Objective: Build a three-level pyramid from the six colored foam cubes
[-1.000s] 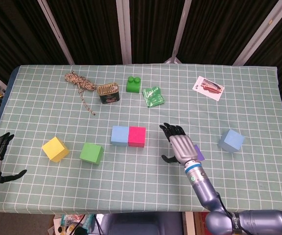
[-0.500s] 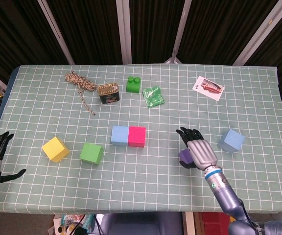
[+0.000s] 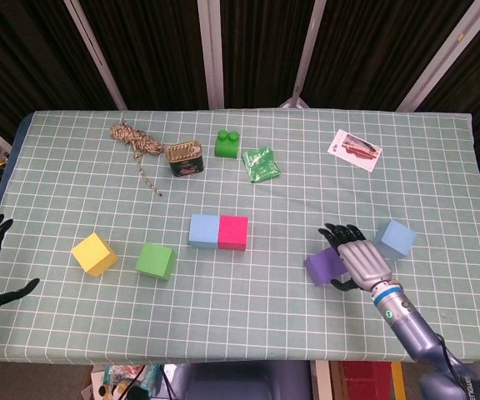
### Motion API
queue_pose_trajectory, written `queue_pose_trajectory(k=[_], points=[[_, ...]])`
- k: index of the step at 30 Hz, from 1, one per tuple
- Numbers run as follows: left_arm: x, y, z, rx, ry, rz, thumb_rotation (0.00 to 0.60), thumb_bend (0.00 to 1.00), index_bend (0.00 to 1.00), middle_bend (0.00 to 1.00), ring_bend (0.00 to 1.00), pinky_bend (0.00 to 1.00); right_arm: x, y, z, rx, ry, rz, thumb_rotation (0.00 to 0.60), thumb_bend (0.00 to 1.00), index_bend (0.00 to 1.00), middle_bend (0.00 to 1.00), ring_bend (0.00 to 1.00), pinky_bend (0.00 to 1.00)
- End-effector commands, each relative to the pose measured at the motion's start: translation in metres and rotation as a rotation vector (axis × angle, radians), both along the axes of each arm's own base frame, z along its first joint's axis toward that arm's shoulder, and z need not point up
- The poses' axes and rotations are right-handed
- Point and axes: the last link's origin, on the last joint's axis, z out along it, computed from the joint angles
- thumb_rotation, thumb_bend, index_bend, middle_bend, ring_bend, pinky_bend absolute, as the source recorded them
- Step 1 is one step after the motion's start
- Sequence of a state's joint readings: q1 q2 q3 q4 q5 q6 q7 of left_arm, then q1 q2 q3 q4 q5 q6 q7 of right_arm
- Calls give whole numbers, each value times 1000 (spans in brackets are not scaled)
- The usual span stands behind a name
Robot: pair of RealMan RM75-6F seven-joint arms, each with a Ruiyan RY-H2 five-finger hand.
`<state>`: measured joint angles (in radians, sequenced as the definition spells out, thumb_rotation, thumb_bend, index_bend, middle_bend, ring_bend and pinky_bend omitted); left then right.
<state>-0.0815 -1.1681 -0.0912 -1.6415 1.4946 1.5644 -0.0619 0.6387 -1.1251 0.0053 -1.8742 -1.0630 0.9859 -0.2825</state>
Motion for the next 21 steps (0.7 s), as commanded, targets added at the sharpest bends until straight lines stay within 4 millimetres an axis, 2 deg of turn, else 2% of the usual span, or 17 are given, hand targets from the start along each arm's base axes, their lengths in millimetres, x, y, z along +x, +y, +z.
queue_pose_trajectory(k=[1,12,21], points=[[0,-1,-1,10,4,-12,600,104,0,0,0,0,-3,1,-2,17,31,-11,600,252,0,0,11,0],[-1,-2,-2,9,10,-11,600,104,0,0,0,0,-9,1,-7,44,92,-32,600,252,2,0,10,0],[-2,-2,-2,6,8,-4,600,104,0,0,0,0,-13,1,-19,44,78,-21,600,252,92,3,11,0]])
